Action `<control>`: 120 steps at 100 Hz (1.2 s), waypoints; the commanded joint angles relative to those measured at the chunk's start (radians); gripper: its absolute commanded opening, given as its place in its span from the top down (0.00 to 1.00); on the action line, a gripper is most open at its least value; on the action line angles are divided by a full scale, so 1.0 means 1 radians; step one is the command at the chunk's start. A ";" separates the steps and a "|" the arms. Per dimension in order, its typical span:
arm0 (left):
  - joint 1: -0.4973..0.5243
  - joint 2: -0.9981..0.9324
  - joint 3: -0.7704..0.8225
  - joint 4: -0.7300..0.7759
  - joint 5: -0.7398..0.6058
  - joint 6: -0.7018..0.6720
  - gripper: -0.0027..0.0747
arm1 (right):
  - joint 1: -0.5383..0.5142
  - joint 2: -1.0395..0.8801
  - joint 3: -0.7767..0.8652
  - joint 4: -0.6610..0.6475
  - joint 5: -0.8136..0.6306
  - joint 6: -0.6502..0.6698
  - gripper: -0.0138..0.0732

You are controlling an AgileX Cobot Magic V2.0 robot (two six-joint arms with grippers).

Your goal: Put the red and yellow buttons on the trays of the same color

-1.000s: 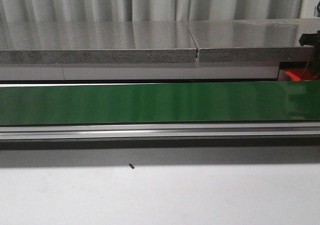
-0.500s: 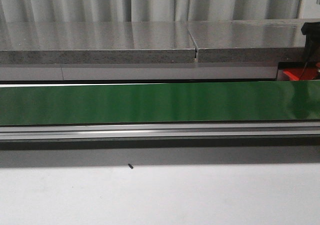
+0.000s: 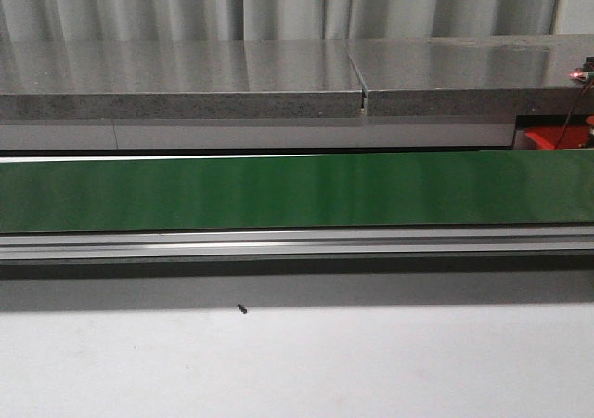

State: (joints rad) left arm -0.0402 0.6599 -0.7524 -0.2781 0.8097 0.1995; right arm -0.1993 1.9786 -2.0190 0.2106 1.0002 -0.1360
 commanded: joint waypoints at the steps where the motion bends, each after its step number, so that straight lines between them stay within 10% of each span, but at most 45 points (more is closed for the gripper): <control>1: -0.007 -0.002 -0.024 -0.020 -0.056 0.000 0.99 | 0.025 -0.116 -0.028 0.008 -0.014 -0.009 0.92; 120: -0.007 -0.002 -0.024 -0.020 -0.056 0.000 0.99 | 0.114 -0.956 0.894 0.012 -0.203 0.010 0.92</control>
State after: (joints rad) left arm -0.0402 0.6599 -0.7524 -0.2781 0.8097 0.1995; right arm -0.0847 1.0842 -1.1290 0.2148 0.8585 -0.1285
